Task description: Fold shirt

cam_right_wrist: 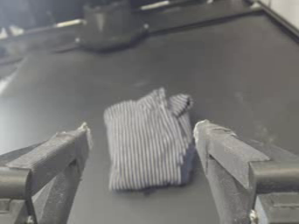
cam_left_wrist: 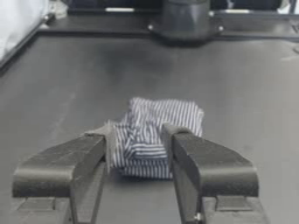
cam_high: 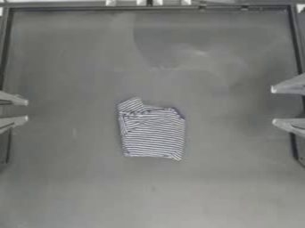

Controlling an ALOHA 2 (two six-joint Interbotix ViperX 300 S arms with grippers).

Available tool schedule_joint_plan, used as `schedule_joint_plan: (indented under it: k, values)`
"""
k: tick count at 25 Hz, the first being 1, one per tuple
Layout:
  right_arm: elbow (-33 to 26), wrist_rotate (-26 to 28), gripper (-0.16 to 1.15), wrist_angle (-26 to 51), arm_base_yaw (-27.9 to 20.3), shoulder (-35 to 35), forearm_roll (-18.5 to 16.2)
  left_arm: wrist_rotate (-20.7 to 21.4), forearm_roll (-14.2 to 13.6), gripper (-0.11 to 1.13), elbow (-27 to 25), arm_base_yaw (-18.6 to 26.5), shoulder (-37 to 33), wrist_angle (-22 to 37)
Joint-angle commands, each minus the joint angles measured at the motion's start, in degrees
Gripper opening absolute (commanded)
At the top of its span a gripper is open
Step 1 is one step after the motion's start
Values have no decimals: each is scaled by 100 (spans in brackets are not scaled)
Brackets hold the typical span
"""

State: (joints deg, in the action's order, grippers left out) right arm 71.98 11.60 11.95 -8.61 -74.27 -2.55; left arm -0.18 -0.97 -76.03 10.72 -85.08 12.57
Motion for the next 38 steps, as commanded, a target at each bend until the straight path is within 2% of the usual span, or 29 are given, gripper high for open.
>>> schedule_joint_plan:
  k: [1, 8, 17, 38]
  values:
    - [-35, 0, 100, 53, 0, 9, 9, -9, 62, 77, 9, 62, -176, 123]
    - [44, 0, 100, 132, 0, -141, 79, -9, 255, 77, -211, 167, -853, 343]
    - [185, -9, 100, 272, -97, -554, 114, -9, 272, 73, -202, 176, -835, 343]
    - [519, 0, 100, 501, -105, -1617, 220, 0, 352, 73, -176, 176, -826, 334]
